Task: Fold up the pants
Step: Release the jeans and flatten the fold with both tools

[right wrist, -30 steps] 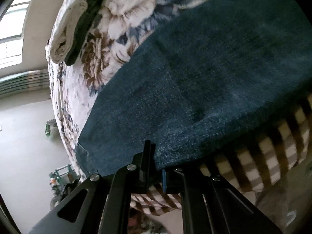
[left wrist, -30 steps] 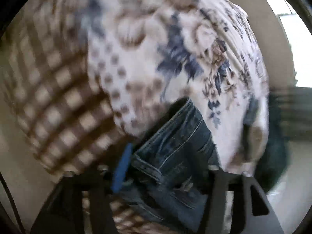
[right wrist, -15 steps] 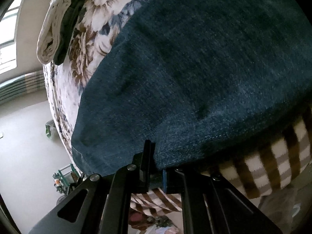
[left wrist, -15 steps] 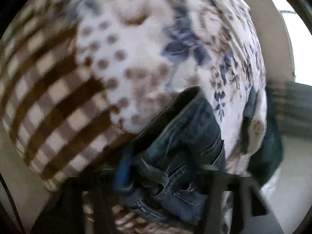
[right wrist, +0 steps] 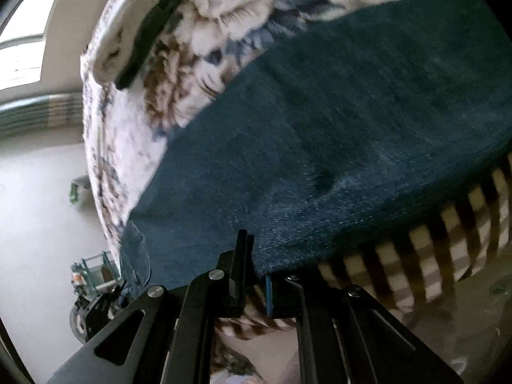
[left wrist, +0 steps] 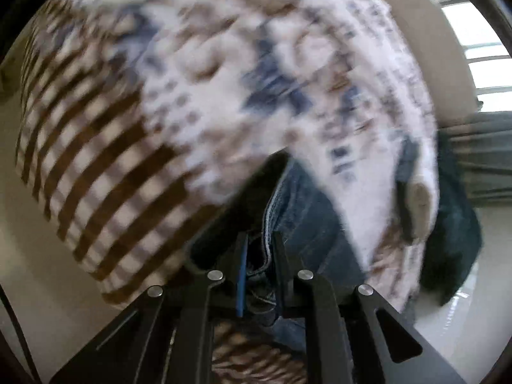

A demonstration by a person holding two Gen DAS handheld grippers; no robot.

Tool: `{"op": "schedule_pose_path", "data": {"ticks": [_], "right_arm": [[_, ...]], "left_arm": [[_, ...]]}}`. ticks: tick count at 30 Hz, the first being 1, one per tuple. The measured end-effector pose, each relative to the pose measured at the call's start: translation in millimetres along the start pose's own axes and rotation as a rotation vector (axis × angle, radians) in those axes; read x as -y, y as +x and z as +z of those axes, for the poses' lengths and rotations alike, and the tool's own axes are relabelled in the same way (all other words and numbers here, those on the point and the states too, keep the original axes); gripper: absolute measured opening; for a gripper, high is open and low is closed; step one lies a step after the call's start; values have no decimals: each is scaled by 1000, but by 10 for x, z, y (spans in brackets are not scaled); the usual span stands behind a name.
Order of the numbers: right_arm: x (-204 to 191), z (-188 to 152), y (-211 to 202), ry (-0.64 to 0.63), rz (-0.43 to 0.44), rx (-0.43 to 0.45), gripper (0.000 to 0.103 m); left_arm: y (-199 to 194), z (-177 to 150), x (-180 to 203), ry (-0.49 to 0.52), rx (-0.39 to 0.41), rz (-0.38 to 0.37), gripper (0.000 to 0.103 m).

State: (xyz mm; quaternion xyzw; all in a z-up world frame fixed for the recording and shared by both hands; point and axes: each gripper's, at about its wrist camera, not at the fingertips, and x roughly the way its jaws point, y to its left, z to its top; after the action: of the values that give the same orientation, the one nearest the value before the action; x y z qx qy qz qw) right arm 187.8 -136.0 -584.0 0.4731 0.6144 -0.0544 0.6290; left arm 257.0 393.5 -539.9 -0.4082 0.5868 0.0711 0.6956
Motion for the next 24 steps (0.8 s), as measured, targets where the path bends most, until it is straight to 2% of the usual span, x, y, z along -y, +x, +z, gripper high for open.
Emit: {"op": "schedule_pose_path", "data": {"ticks": [2, 5, 8, 9, 10, 11, 12, 14, 15, 16, 18, 21, 24], "right_arm": [[88, -27, 132, 1, -52, -35, 9], [310, -48, 429, 41, -110, -108, 9], [408, -24, 469, 79, -64, -134, 14], [431, -19, 444, 87, -39, -148, 24], [457, -21, 402, 95, -16, -157, 41], [496, -32, 301, 103, 9, -152, 50], [545, -32, 221, 105, 19, -143, 66], [662, -28, -31, 118, 44, -105, 69], [747, -9, -171, 133, 51, -82, 69], [854, 19, -322, 155, 52, -51, 69], [1158, 101, -660, 220, 32, 27, 69], [1670, 295, -1127, 350, 8, 151, 69], [2194, 530, -1559, 452, -4, 269, 69]], "left_arm": [[205, -19, -150, 7, -28, 69, 12], [315, -9, -160, 36, -41, 107, 15], [210, -14, -60, 49, -39, 156, 26], [155, -33, -19, 55, -34, 184, 33], [68, -82, 71, 80, -22, 217, 34], [32, -137, 139, 114, -19, 242, 34], [-5, -225, 263, 167, -11, 279, 37], [-61, -432, 518, 268, 12, 338, 67], [-65, -543, 637, 315, 22, 360, 90], [-35, -674, 812, 370, 30, 379, 95], [127, -953, 1179, 478, 20, 411, 95], [582, -1503, 1677, 635, -44, 440, 95], [961, -1917, 2021, 694, -97, 429, 95]]}}
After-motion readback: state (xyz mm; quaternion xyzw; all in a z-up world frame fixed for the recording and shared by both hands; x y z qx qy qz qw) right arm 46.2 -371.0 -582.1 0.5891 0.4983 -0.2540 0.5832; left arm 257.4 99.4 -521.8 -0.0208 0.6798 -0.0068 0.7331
